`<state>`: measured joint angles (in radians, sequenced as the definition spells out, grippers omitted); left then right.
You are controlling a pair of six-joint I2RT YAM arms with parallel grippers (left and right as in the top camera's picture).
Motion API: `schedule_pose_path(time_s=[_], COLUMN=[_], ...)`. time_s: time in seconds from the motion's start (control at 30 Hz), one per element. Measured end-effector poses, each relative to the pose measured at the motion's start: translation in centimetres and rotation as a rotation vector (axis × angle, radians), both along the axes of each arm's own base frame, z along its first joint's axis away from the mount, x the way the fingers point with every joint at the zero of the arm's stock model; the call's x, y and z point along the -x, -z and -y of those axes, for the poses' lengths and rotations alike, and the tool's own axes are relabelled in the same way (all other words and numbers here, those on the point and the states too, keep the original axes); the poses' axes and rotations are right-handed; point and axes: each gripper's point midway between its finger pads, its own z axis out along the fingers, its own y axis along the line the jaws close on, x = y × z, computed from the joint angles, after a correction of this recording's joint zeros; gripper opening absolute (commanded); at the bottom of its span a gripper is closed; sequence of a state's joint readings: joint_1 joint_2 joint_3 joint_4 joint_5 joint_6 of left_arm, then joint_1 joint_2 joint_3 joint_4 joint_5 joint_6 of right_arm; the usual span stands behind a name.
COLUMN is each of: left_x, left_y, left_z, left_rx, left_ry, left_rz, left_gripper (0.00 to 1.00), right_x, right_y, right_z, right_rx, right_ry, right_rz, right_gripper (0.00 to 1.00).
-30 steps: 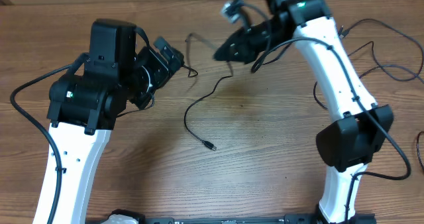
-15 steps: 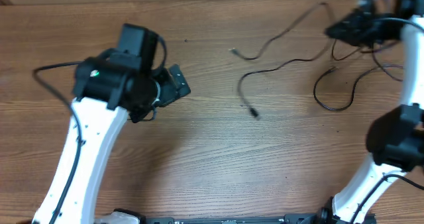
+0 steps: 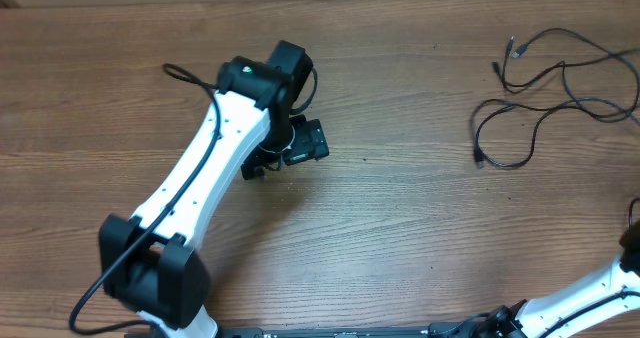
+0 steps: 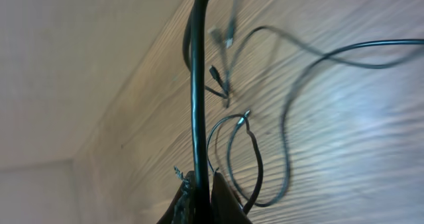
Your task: Untangle cables
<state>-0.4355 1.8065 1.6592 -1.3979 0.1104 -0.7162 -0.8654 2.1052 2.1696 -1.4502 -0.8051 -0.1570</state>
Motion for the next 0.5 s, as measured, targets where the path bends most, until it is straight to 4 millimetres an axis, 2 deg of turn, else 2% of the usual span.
schedule_pose_path(time_s=[0.13, 0.2, 0.27, 0.33, 0.43, 0.5], left_x=[-0.7, -1.0, -1.2, -1.4, -1.5, -1.6], left_y=[2.0, 2.9, 3.6, 4.1, 4.2, 4.2], left_z=[0.5, 0.6, 0.8, 0.9, 1.0, 1.0], left_rx=[-0.012, -0.019, -0.022, -0.021, -0.019, -0.017], left_ry=[0.008, 0.011, 0.014, 0.014, 0.014, 0.014], left_rz=[-0.028, -0.043, -0.053, -0.058, -0.057, -0.056], left_gripper=[1.00, 1.00, 1.00, 1.00, 1.00, 1.00], right_x=[1.5, 2.0, 2.3, 2.5, 2.5, 2.5], right_y=[-0.1, -0.1, -0.2, -0.2, -0.3, -0.3], right_z=[2.5, 3.4, 4.1, 4.4, 4.5, 4.5], right_rx=[0.009, 0.014, 0.016, 0.009, 0.007, 0.008], right_ry=[0.062, 0.085, 0.106, 0.121, 0.124, 0.123], right_rz=[0.011, 0.015, 0.019, 0.019, 0.020, 0.021], right_gripper=[0.04, 0.10, 0.41, 0.80, 0.99, 1.00])
